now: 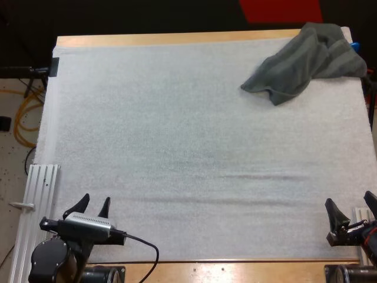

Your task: Pick towel from pile fold and stack

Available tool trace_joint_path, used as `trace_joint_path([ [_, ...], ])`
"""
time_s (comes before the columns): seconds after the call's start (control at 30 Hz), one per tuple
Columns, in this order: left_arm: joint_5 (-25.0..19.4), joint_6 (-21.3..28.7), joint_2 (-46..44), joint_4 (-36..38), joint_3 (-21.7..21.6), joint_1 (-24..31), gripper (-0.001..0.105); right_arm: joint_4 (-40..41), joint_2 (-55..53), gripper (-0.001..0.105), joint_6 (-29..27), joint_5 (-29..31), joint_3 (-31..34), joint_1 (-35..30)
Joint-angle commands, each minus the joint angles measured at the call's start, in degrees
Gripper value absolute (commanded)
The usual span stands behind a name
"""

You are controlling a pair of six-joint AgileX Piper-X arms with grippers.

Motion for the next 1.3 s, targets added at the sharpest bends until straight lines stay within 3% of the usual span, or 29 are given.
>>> trace_joint_path([
  [0.0, 0.9, -0.2, -8.0, -0.7, 0.0, 0.2, 0.052, -0.2, -1.9, 0.079, -0.1, -0.2, 0.0, -0.2],
  [0.13, 0.4, -0.2, -8.0, -0.7, 0.0, 0.2, 0.074, -0.2, -1.9, 0.079, -0.1, -0.2, 0.0, -0.2],
  [0.6, 2.1, -0.7, -7.3, -0.7, -0.6, 0.2, 0.074, -1.7, -1.0, 0.079, 2.1, -0.2, -0.3, -0.2],
  [0.77, 4.3, -0.7, -1.6, -0.7, -5.4, 0.2, 0.074, -3.1, 4.1, 0.079, 6.0, -0.2, -3.4, -0.2],
  [0.97, 14.9, -1.5, 10.5, -2.8, -13.4, -0.4, 0.074, -3.9, 14.5, 0.079, 6.0, -0.2, -10.5, -0.2],
  [1.07, 17.9, -2.3, 16.5, -4.2, -17.3, -2.9, 0.074, -4.0, 21.0, 0.079, 5.8, -2.0, -14.6, -0.2],
  [1.13, 19.1, -2.3, 21.0, -4.3, -20.5, -6.1, 0.074, -4.5, 25.7, 0.079, 5.8, -6.6, -17.6, -0.2],
  [1.27, 19.3, -0.8, 27.9, -4.3, -24.0, -12.8, 0.074, -5.3, 33.2, 0.079, 5.8, -12.8, -21.4, -0.2],
])
